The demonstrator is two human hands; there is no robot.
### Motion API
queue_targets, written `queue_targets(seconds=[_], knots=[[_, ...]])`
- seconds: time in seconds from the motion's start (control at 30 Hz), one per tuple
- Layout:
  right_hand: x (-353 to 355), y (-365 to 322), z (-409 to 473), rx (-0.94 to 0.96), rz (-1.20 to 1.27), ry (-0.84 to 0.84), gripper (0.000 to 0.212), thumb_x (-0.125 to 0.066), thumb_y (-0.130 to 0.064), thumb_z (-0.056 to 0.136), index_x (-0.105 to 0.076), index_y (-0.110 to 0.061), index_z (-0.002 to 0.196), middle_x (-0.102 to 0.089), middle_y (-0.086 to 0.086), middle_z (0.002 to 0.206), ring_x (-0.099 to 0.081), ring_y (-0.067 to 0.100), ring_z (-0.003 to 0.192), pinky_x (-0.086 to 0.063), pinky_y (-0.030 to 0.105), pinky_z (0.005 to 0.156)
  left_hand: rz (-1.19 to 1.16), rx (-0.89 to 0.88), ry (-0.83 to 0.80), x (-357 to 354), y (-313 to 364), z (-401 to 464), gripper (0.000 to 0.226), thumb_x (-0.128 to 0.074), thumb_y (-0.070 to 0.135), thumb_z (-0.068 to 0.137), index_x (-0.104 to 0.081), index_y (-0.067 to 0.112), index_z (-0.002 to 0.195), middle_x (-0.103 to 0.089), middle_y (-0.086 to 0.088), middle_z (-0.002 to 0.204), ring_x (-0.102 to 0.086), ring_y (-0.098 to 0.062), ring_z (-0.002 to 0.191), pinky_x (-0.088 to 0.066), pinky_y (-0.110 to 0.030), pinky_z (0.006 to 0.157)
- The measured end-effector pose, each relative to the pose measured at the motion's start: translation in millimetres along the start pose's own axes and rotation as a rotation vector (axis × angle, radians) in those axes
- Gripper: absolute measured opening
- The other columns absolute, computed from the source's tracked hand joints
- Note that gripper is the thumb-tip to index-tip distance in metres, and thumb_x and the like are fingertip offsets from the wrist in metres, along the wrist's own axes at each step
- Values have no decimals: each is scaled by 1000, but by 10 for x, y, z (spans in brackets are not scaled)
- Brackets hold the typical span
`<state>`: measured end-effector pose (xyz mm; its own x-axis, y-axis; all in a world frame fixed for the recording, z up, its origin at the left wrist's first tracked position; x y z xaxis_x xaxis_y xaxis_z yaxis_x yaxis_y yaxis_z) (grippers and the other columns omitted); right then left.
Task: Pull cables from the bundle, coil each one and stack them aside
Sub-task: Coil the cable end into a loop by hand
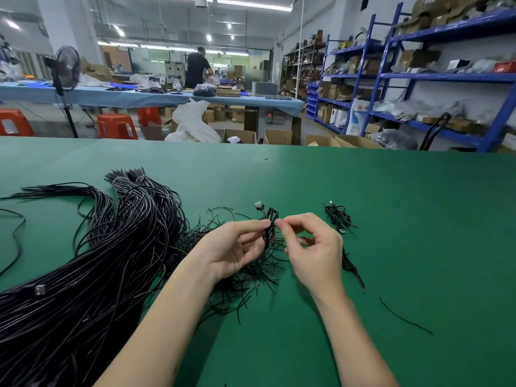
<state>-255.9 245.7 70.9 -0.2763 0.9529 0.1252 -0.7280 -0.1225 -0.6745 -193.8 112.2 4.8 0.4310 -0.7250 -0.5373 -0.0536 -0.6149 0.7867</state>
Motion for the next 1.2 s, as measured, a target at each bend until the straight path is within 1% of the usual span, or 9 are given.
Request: queue_targets(seconds=[0.1,0.17,0.27,0.33,0.6,0.8,0.93,1.1,1.2], knots=[[-16,-133,-31,210,-189,-13,14,-75,-16,90,-71,-18,77,-65,-10,74,-59,9,65,-45,18,56,45,-40,-19,12,7,12,7,-78,7,66,-74,10,71,-72,-6,77,-67,-9,60,-55,-17,53],[-24,140,-11,-48,-171,-43,19,-72,-28,93,-70,-23,75,-67,-12,72,-59,7,63,-42,15,57,164,-137,-4,57,84,39,14,-79,10,71,-67,13,78,-67,-4,77,-65,-10,65,-56,-19,60],[-162,641,-180,-664,243,-114,24,-62,-40,98,-75,-22,89,-75,-8,79,-61,5,62,-52,22,55,246,-245,17,110,165,61,12,-78,9,82,-67,13,82,-70,-9,83,-66,-17,74,-58,-24,71],[-237,706,-223,-785,373,-163,19,-65,-34,97,-75,-19,102,-77,-7,83,-65,6,64,-56,24,58,276,-298,32,113,187,68,9,-77,9,84,-69,12,83,-73,-7,82,-68,-17,75,-59,-26,76],[-297,703,-267,-796,421,-220,10,-73,-17,93,-72,-15,102,-78,-3,83,-71,9,72,-58,23,65,307,-377,98,119,204,64,15,-76,14,88,-70,12,102,-76,-5,85,-71,-17,73,-58,-24,69],[-373,678,-342,-806,375,-355,5,-70,-13,94,-70,-13,99,-73,-7,69,-65,9,56,-48,16,49,294,-495,238,285,340,38,16,-75,24,91,-74,18,106,-76,-6,97,-71,-17,71,-56,-22,63],[-422,675,-383,-821,390,-433,7,-70,-15,94,-69,-16,101,-79,5,91,-66,17,68,-50,20,55,339,-457,211,277,266,87,11,-77,24,89,-77,20,99,-76,0,87,-66,-13,65,-55,-21,59],[-254,816,-367,-870,430,-267,16,-66,-15,97,-66,-18,113,-79,3,99,-68,11,71,-58,28,69,305,-417,239,350,165,155,15,-70,34,94,-71,26,106,-77,4,96,-71,-15,75,-56,-23,64],[-102,925,-359,-895,430,-148,20,-68,-13,95,-67,-19,114,-79,5,102,-69,15,80,-59,35,81,677,-515,361,381,216,116,8,-68,37,93,-69,31,98,-74,9,92,-69,-5,80,-54,-18,70]])
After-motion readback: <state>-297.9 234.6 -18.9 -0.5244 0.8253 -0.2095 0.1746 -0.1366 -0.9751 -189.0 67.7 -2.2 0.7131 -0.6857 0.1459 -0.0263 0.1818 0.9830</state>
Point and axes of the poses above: each hand's wrist, its own z-axis towards the middle knuckle, its own x-axis out of the back of the hand, y = z × x, the point moved 10 cm from there along z, towards the middle knuckle
